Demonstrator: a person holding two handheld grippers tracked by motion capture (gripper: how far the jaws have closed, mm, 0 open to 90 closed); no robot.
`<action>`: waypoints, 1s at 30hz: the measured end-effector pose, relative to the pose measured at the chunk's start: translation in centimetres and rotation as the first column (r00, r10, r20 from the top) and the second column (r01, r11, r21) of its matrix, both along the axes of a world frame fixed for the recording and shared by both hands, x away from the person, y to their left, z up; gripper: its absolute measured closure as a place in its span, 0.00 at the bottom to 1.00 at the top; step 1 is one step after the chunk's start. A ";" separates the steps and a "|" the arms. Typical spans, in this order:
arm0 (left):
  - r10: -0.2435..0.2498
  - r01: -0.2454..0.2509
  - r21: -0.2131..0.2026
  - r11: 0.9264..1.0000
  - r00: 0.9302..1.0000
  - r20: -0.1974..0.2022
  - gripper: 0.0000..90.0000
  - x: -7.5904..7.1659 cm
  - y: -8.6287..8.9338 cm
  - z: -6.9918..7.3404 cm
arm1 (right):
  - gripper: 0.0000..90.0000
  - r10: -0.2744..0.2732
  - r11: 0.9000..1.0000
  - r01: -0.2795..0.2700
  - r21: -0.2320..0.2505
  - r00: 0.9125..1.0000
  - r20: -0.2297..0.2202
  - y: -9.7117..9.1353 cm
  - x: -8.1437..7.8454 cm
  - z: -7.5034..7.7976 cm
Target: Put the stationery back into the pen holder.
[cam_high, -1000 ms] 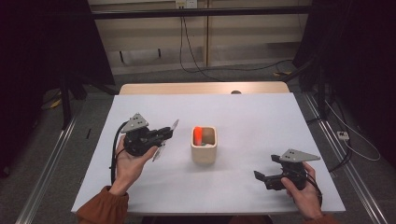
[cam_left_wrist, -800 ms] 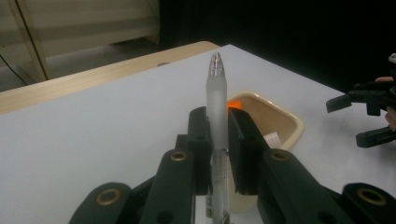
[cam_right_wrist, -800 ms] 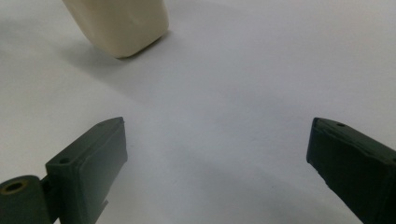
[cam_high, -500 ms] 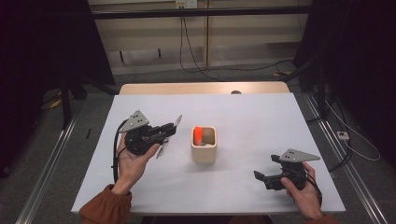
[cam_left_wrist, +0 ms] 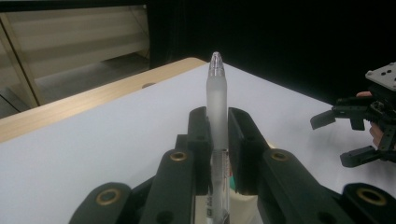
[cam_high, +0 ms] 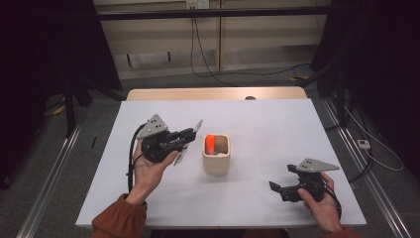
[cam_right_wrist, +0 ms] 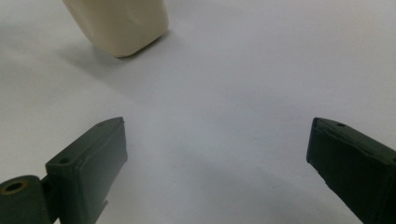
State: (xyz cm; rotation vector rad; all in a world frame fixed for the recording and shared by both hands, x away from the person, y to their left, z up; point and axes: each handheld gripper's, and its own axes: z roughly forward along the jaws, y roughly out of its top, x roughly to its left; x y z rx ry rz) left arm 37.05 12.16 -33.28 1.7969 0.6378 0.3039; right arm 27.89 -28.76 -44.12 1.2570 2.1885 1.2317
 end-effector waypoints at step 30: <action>-0.045 0.045 -0.027 0.999 0.999 0.011 0.89 1.1 -3.7 1.1 | 0.06 0.000 1.000 0.000 0.000 1.000 -0.001 0.0 0.0 -0.1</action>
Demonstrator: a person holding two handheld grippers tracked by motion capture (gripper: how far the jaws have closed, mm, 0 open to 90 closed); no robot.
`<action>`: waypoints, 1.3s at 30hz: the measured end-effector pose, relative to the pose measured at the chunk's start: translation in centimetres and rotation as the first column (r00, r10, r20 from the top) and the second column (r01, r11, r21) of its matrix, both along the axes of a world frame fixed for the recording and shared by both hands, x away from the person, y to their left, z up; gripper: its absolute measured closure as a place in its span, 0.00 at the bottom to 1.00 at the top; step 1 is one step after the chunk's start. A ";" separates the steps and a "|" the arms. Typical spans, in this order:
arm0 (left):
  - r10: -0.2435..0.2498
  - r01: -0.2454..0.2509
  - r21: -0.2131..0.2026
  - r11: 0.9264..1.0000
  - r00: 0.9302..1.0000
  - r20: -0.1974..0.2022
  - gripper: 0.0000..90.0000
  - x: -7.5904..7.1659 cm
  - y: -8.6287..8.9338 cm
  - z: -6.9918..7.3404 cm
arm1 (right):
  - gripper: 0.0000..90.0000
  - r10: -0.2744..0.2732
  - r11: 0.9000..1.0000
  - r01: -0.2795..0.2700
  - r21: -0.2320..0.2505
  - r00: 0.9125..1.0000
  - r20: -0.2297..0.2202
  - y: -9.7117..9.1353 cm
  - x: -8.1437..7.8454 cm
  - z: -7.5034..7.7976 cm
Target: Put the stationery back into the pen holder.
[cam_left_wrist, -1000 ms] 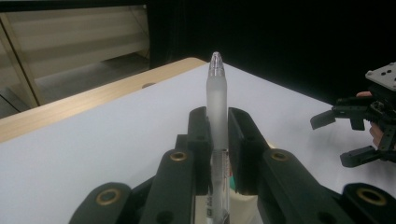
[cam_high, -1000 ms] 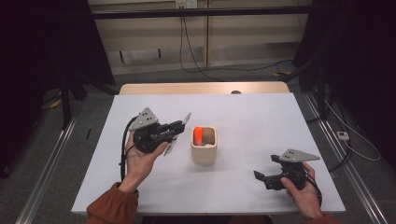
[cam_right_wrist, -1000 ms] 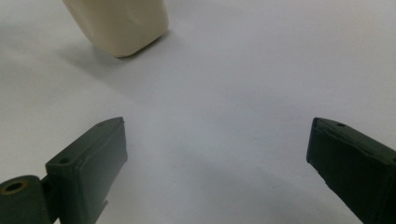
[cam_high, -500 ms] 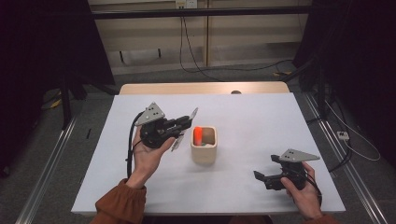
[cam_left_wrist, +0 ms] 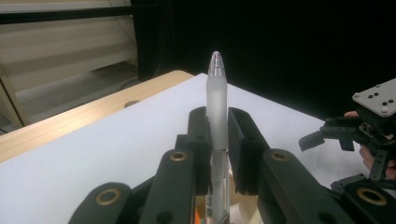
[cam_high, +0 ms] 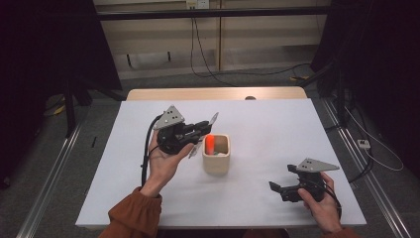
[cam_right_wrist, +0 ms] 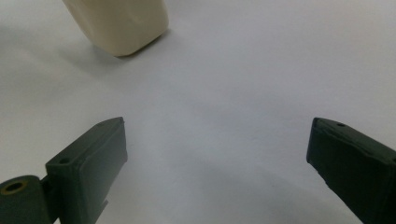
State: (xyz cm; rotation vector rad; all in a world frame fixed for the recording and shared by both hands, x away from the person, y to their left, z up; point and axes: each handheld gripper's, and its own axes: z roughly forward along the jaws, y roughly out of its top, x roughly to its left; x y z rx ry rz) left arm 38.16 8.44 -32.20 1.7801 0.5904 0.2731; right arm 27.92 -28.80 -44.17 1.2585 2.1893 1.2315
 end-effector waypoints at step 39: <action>-0.007 0.007 -0.011 1.000 1.000 0.008 0.89 1.4 -4.9 -1.1 | 0.06 0.001 1.000 -0.001 0.003 1.000 0.003 0.0 -0.1 0.0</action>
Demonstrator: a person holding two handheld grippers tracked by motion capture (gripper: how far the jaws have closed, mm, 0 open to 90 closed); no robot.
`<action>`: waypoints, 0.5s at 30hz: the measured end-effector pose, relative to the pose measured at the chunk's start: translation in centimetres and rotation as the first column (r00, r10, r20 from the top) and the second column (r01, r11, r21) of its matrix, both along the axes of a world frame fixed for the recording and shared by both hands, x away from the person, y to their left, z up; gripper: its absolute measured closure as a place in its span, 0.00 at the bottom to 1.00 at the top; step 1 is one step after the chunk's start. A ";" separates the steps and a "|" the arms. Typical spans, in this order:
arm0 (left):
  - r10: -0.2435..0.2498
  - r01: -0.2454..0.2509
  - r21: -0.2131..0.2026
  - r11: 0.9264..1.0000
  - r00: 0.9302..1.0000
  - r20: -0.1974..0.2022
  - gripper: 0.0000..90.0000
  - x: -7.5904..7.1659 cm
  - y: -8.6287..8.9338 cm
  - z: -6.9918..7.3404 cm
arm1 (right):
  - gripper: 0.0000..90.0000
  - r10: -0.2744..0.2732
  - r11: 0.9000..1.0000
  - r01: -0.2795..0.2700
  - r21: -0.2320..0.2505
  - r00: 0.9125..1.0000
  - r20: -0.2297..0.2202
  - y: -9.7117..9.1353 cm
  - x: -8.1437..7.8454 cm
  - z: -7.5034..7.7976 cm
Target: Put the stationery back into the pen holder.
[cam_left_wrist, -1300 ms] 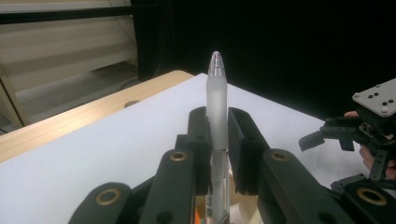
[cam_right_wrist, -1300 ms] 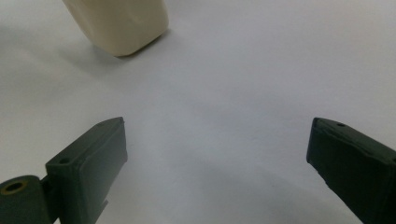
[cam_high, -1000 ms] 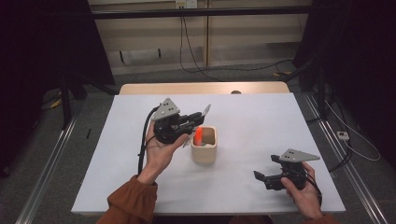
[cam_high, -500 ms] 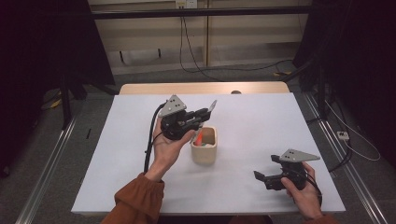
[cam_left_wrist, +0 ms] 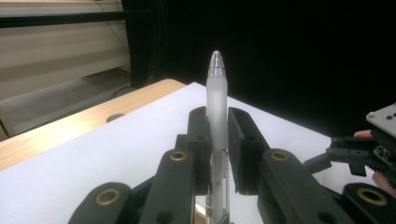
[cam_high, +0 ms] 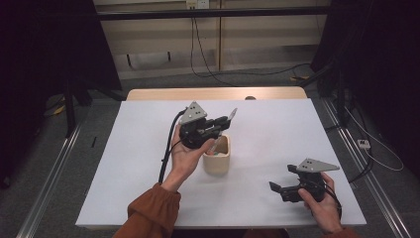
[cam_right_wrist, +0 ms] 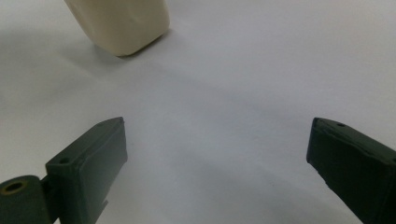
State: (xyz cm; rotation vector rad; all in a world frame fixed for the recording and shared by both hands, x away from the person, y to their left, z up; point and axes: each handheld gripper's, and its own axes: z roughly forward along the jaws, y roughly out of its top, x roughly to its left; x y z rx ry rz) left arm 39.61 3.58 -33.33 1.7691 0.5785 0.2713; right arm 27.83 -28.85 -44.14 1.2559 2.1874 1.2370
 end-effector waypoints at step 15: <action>0.010 -0.010 0.015 1.000 1.000 -0.006 0.89 1.0 -1.4 -1.2 | 0.06 0.002 1.000 -0.002 -0.001 1.000 -0.002 0.0 0.0 0.0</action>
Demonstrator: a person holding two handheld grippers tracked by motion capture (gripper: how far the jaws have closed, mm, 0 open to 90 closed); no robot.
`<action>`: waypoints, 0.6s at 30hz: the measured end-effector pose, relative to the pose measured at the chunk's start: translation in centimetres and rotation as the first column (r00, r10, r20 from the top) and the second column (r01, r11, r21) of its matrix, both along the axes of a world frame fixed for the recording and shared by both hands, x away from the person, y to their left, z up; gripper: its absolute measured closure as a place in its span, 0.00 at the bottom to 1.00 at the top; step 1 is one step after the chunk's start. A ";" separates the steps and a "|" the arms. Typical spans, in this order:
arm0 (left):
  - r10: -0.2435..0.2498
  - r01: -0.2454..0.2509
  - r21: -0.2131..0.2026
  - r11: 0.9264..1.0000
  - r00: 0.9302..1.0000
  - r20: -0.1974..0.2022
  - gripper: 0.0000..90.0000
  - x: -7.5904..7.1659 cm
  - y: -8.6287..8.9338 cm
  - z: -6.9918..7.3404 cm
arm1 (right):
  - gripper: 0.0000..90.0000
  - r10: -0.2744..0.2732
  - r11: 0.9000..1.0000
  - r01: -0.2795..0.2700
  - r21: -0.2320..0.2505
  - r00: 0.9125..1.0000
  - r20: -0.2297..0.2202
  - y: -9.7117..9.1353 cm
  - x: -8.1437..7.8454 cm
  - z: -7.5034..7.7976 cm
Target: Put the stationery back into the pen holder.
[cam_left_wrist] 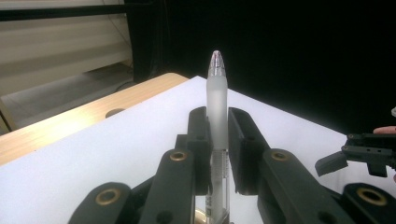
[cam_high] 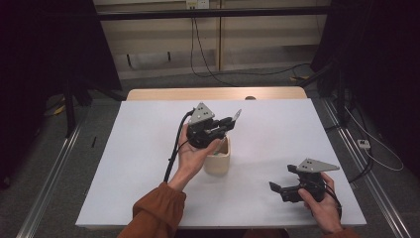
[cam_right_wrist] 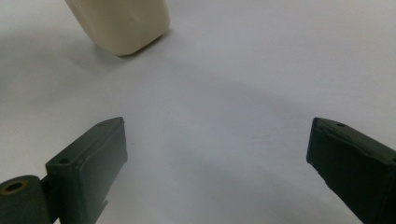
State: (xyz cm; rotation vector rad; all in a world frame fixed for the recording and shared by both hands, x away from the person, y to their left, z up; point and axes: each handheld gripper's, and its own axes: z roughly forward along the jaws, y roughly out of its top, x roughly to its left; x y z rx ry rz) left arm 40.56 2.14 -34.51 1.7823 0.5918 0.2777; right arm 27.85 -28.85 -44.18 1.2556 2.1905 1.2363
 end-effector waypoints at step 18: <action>-0.009 0.010 0.040 0.999 1.000 -0.011 0.89 0.1 0.4 -1.5 | 0.06 0.000 1.000 0.000 0.000 1.000 -0.001 0.0 0.0 0.0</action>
